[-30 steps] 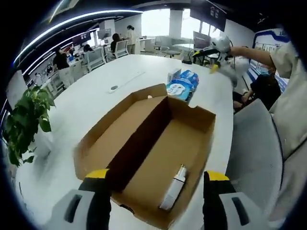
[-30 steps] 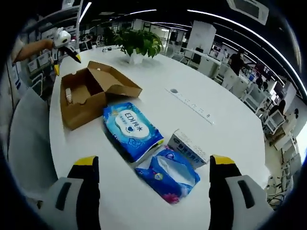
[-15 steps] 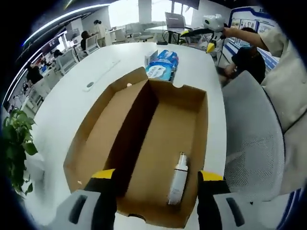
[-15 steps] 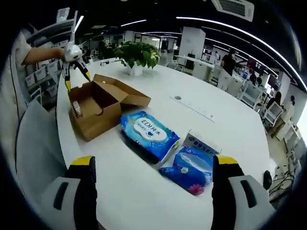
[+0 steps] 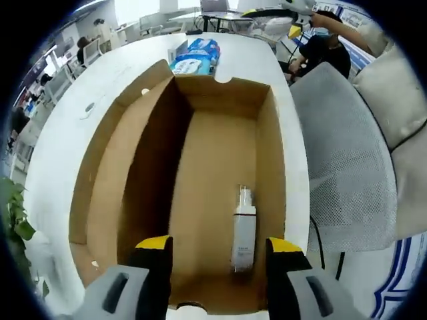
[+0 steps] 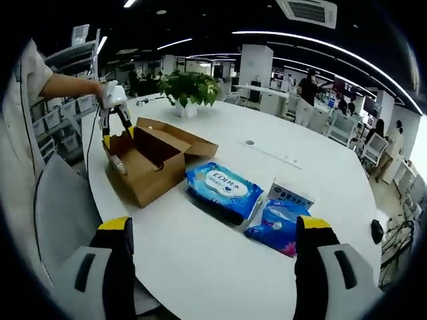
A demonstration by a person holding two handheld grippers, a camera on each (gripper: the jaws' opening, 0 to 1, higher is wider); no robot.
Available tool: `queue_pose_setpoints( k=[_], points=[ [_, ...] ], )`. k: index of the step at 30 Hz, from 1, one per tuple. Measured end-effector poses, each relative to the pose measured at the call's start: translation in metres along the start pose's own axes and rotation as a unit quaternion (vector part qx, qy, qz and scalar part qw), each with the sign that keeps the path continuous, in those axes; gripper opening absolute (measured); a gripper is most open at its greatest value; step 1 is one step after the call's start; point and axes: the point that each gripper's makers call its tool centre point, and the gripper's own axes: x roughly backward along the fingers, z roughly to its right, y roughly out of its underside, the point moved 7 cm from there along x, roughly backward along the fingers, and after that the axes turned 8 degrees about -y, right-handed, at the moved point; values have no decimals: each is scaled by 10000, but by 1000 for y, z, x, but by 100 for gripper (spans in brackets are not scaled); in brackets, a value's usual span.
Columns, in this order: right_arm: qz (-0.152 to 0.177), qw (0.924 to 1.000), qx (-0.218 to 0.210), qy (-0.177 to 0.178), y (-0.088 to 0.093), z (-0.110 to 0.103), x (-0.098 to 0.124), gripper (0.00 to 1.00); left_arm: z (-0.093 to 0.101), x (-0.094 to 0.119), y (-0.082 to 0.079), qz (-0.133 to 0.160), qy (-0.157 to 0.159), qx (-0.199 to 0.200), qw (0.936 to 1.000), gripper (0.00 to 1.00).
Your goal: Operate the shoe box by opening the lid, removing the specified soft item, and placing it in the target area until the item is outside and the box remains undamaged.
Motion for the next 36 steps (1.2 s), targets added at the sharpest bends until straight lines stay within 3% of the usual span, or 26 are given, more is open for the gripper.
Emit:
queue_pose_setpoints(
  k=[6,15,28,36],
  points=[
    [-34,10000,-26,65,3,-15,5,96,3,-19,7,-297,215,-488,9981,55],
    [85,9997,-149,148,3,-23,8,96,13,-38,10,-422,414,-834,9948,38],
    [105,9995,-263,127,7,-29,6,96,19,-40,6,-319,475,-659,9962,34],
    [106,9995,-279,60,7,-34,2,96,21,-56,7,-307,359,-869,9951,24]
  ],
)
